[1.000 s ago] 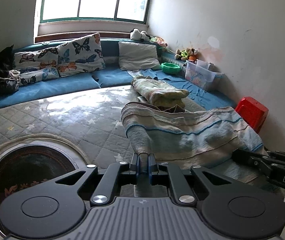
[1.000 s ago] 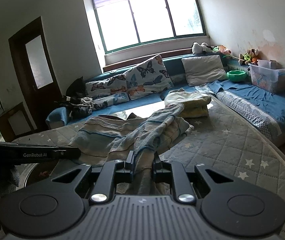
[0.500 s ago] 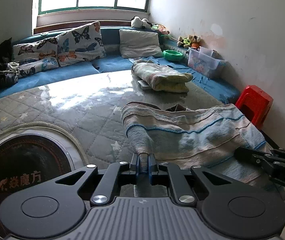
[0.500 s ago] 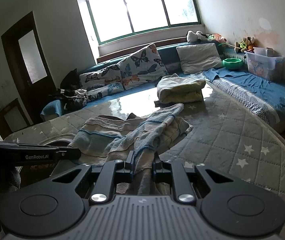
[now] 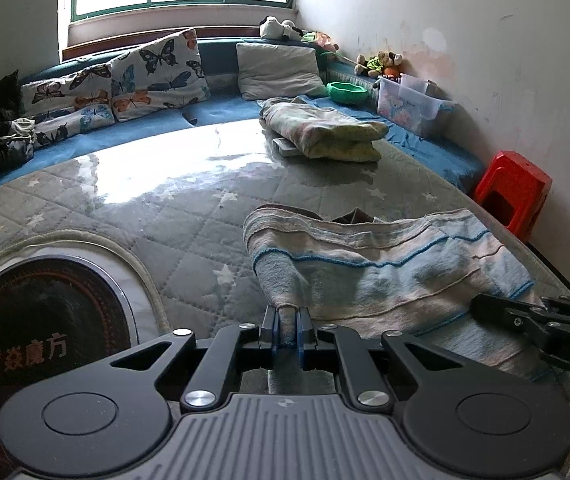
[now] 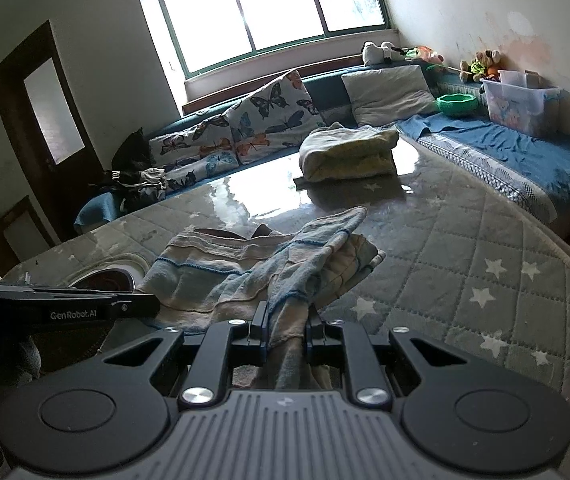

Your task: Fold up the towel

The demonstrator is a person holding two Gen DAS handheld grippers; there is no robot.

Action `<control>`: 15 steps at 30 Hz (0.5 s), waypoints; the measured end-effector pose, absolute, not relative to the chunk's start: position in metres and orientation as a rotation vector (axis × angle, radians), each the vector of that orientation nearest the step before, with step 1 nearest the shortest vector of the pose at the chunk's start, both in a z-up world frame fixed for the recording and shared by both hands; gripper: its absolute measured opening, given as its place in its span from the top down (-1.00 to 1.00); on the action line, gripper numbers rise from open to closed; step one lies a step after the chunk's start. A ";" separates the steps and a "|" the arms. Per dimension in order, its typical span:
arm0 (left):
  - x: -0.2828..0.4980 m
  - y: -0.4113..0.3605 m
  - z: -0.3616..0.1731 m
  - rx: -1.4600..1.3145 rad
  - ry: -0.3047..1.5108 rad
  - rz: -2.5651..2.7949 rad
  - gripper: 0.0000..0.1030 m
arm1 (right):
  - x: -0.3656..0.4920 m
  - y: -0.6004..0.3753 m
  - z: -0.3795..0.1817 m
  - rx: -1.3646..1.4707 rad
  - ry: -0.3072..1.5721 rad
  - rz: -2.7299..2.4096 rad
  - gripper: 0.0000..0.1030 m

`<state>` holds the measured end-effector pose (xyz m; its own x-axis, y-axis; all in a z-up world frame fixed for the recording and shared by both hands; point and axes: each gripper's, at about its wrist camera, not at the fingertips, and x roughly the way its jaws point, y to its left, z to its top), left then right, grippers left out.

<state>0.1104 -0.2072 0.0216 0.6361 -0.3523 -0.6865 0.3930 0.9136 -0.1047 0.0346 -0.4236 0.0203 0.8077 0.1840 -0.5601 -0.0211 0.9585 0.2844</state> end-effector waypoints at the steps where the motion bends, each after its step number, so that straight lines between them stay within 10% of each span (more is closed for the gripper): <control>1: 0.111 -0.207 0.021 0.057 0.774 -0.426 0.82 | 0.035 -0.424 0.019 0.275 0.625 0.111 0.71; 15: 0.116 -0.207 0.007 0.069 0.807 -0.419 0.81 | 0.035 -0.432 -0.002 0.305 0.691 0.089 0.51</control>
